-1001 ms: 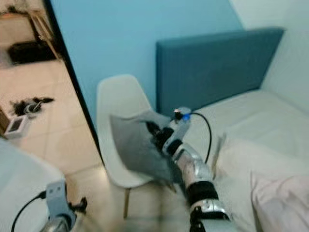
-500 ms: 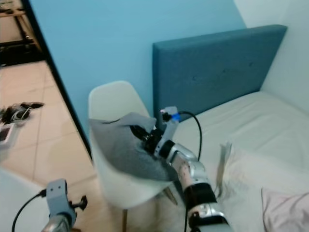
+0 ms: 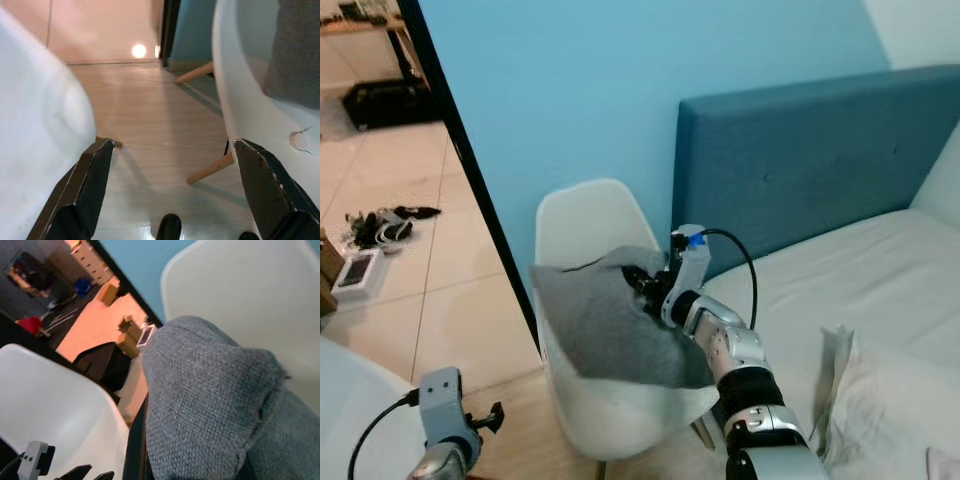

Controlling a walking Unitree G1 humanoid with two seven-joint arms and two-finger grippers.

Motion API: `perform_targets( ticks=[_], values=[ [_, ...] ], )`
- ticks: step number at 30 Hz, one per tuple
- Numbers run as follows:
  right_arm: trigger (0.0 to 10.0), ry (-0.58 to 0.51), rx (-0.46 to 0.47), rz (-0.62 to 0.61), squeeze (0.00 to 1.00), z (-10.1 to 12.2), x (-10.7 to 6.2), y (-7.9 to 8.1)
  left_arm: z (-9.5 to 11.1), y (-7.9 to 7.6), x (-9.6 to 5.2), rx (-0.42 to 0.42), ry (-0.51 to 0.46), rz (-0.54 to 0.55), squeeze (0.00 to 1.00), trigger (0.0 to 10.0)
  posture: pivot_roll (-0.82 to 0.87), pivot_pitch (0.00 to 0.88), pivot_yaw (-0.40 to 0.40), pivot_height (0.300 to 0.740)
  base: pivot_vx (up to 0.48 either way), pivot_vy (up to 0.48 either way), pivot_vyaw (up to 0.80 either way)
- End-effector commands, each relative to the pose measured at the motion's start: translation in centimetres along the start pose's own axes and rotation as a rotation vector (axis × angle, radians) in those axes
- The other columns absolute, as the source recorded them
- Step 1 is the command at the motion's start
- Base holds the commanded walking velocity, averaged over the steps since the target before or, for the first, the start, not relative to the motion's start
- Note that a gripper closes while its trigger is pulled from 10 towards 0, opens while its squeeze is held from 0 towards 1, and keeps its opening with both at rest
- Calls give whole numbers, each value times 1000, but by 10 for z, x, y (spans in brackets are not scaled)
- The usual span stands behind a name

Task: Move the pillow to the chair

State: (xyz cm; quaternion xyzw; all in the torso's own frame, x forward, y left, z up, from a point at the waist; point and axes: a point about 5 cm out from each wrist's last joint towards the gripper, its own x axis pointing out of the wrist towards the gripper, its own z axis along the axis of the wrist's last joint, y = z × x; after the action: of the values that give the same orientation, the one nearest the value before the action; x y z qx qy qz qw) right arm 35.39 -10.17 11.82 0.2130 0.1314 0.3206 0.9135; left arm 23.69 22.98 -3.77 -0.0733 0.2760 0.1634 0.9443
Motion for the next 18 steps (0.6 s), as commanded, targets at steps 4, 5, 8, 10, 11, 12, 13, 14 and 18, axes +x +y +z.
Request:
perform_targets(
  ticks=[4, 5, 8, 10, 11, 12, 13, 14, 18],
  values=[
    [10000, 63, -12, -61, 0, -13, 3, -7, 1, 1, 0, 58, -3, 9, 0, 10000, -90, 0, -17, 685, 0, 0, 0],
    [10000, 63, -12, -61, 0, -13, 3, -7, 1, 1, 0, 58, -3, 9, 0, 10000, -90, 0, -17, 685, 0, 0, 0],
    [10000, 74, 10, -42, 0, -16, 3, -6, 4, 1, 1, 57, -14, 10, 0, 10000, -82, 0, -15, 675, 0, 0, 0],
    [10000, 36, 46, 66, 0, -8, 5, 5, 4, 2, 1, 59, -20, 11, 0, 10000, -82, 0, -12, 665, 0, 0, 0],
    [10000, -11, 74, 169, 0, 2, 4, 14, 3, 3, 1, 69, -15, 12, 0, 10000, -81, 0, -10, 660, 0, 0, 0],
    [10000, -51, 97, 264, 0, 12, 2, 22, 1, 4, 0, 79, -9, 14, 0, 10000, -81, 0, -8, 655, 0, 0, 0],
    [10000, -51, 97, 264, 0, 12, 2, 22, 1, 4, 0, 79, -9, 14, 0, 10000, -81, 0, -8, 655, 0, 0, 0],
    [10000, -84, 108, 352, 0, 22, -2, 29, 0, 5, -1, 82, -2, 16, 0, 10000, -82, 0, -8, 650, 0, 0, 0],
    [10000, -128, 111, 453, 0, 38, -12, 31, -3, 6, -1, 79, 4, 25, 0, 10000, -85, 0, -7, 635, 0, 0, 0]
  ],
)
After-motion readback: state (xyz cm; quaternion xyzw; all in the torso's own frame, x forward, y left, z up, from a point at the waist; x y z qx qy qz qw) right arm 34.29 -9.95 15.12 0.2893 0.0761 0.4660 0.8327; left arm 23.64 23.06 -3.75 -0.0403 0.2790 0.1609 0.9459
